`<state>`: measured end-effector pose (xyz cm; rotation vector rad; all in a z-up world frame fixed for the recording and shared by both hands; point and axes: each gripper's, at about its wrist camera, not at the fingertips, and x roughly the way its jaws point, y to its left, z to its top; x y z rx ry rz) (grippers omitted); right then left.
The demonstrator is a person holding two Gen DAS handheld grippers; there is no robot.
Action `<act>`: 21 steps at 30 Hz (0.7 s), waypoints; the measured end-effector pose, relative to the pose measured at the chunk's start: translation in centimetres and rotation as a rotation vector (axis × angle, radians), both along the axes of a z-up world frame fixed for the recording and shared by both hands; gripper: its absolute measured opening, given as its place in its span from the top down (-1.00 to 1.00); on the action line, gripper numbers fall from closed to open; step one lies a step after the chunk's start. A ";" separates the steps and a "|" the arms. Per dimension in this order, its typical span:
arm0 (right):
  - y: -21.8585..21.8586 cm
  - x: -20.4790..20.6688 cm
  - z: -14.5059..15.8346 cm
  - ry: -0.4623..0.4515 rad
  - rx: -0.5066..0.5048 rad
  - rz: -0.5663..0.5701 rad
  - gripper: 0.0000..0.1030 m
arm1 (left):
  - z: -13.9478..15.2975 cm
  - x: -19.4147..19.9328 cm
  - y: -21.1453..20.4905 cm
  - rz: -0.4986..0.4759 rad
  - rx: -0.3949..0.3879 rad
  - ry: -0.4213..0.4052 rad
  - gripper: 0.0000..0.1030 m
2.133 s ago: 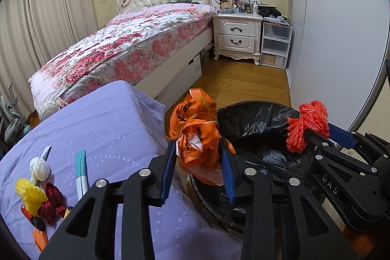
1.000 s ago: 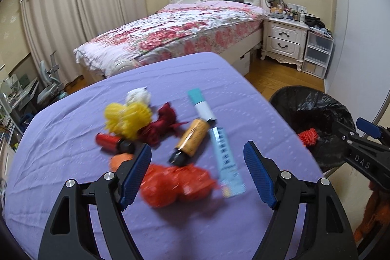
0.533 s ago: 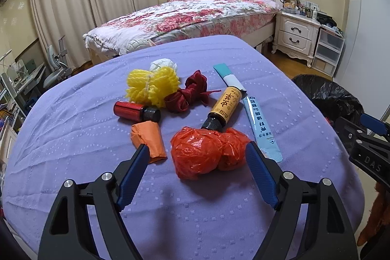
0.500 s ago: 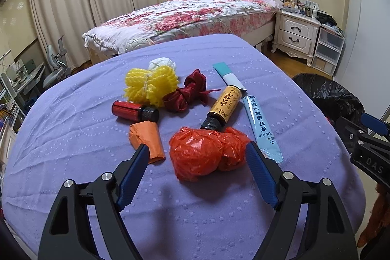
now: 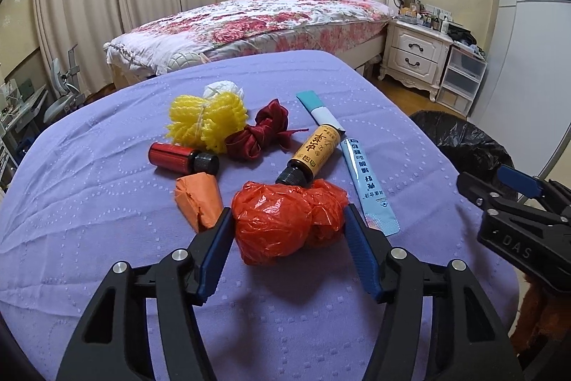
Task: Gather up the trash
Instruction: 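Grasp the red plastic bag with the left gripper, then grasp the blue tube with the right gripper while the left gripper holds the red bag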
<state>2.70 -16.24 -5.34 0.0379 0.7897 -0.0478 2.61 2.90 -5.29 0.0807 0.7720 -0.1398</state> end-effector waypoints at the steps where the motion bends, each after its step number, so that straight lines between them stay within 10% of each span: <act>1: 0.3 0.0 0.0 0.000 -0.001 0.006 -0.30 | 0.2 -0.2 0.3 0.002 -0.003 -0.006 -0.17; 21: 8.0 2.1 -0.3 0.037 -0.010 0.188 -0.19 | 1.2 -1.6 10.2 0.247 0.009 -0.041 -0.18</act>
